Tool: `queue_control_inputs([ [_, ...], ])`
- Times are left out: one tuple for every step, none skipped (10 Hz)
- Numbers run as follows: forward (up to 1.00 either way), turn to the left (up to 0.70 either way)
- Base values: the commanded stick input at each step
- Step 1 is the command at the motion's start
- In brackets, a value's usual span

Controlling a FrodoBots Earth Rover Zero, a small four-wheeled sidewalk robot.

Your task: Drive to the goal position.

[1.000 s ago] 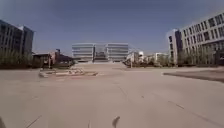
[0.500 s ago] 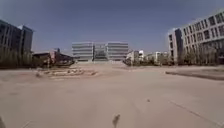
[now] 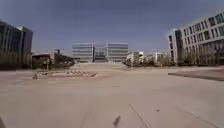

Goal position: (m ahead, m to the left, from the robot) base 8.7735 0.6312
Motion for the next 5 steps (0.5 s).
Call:
queue_control_inputs([
  [0.7, 0.0],
  [0.7, 0.0],
  [0.7, 0.0],
  [0.7, 0.0],
  [0.7, 0.0],
])
